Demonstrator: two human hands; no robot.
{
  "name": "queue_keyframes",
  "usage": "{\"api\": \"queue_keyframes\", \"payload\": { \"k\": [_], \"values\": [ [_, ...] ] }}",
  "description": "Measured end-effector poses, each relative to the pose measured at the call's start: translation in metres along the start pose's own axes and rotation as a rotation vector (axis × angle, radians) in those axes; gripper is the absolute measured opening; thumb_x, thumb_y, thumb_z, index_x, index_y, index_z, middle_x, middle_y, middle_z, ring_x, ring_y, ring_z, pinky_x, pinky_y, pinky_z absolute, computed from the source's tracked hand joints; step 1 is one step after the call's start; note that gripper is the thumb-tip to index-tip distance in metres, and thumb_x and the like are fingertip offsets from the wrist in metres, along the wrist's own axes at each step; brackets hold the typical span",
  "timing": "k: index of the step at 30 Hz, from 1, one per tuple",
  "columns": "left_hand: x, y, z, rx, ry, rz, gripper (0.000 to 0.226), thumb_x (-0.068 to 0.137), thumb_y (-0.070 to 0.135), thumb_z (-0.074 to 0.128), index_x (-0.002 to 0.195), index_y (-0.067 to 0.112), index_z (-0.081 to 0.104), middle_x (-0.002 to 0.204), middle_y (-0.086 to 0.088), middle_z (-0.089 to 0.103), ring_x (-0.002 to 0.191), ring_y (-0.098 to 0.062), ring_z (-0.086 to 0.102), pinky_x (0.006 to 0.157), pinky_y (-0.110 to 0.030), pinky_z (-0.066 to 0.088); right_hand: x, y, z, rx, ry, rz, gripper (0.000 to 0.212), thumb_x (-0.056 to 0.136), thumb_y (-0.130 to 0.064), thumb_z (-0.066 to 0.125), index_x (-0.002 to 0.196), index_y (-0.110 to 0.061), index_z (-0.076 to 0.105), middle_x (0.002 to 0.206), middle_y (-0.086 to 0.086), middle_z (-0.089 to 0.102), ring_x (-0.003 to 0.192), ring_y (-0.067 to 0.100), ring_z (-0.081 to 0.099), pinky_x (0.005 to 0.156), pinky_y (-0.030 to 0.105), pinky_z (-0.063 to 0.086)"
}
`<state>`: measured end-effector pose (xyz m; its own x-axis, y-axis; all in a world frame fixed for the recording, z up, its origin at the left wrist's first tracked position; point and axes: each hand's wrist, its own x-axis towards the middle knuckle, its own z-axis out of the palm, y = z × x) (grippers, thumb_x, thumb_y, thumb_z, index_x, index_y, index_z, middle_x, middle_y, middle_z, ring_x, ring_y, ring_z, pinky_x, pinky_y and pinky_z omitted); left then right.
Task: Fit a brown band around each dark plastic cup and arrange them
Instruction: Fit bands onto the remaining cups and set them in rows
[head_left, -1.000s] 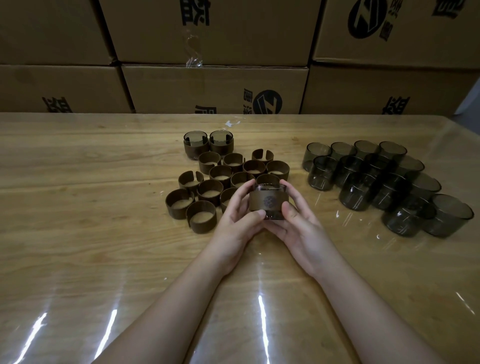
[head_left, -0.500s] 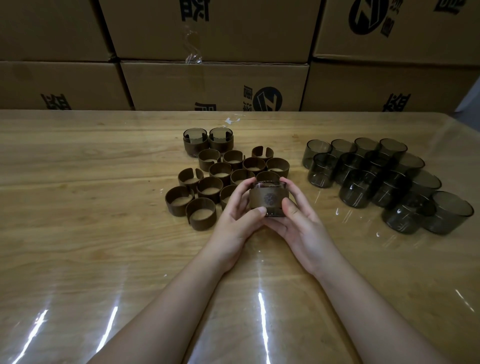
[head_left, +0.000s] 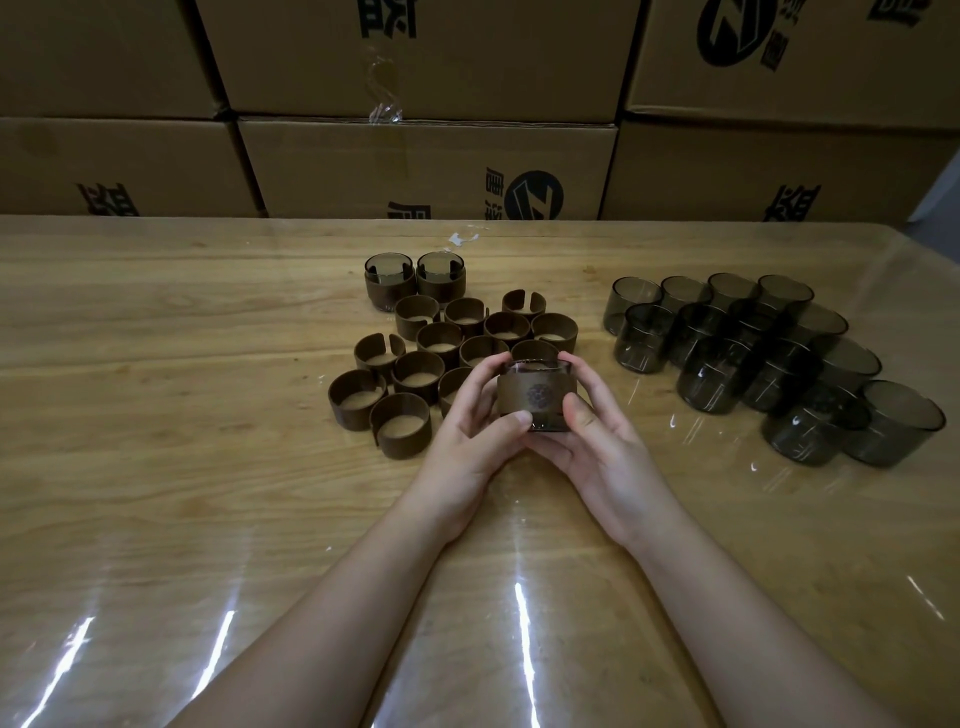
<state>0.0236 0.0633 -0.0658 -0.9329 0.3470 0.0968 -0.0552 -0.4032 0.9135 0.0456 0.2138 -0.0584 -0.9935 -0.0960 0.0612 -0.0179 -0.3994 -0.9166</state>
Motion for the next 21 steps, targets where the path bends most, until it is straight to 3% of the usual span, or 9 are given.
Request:
{"api": "queue_keyframes", "payload": {
  "k": [7,12,15,21],
  "values": [
    [0.0004,0.0003,0.0013,-0.062,0.026,-0.003,0.061,0.081,0.011,0.064,0.135,0.033,0.045,0.134,-0.004,0.059,0.123,-0.023,0.058,0.091,-0.032,0.053,-0.0001,0.001,0.0041,-0.09,-0.004,0.0,0.057,0.09,-0.032,0.056,0.143,-0.035,0.037,0.135,0.005,0.059,0.124,0.024,0.057,0.103,0.038,0.047],
    [0.0018,-0.0028,-0.0012,-0.052,0.051,-0.015,0.07,0.077,0.005,0.068,0.139,0.023,0.043,0.135,0.004,0.059,0.126,-0.023,0.055,0.1,-0.042,0.049,-0.0001,0.0037,0.007,-0.229,0.07,-0.039,0.065,0.07,-0.048,0.075,0.129,-0.048,0.047,0.138,-0.003,0.052,0.128,0.017,0.051,0.109,0.044,0.041],
    [0.001,-0.0037,-0.0019,-0.014,0.084,-0.036,0.073,0.075,0.009,0.074,0.14,0.026,0.046,0.134,0.001,0.06,0.124,-0.021,0.057,0.099,-0.038,0.05,0.0003,0.0068,0.0065,-0.268,0.131,-0.05,0.063,0.065,-0.044,0.076,0.121,-0.054,0.049,0.129,-0.008,0.057,0.122,0.011,0.056,0.104,0.036,0.046],
    [-0.0006,-0.0037,0.0011,0.02,0.105,-0.02,0.071,0.069,0.009,0.075,0.134,0.027,0.054,0.132,-0.004,0.06,0.122,-0.021,0.058,0.1,-0.037,0.049,-0.0041,0.0083,0.0071,-0.282,0.18,-0.082,0.061,0.07,-0.038,0.07,0.126,-0.046,0.049,0.125,-0.007,0.06,0.111,0.002,0.061,0.091,0.024,0.053]
  ]
}}
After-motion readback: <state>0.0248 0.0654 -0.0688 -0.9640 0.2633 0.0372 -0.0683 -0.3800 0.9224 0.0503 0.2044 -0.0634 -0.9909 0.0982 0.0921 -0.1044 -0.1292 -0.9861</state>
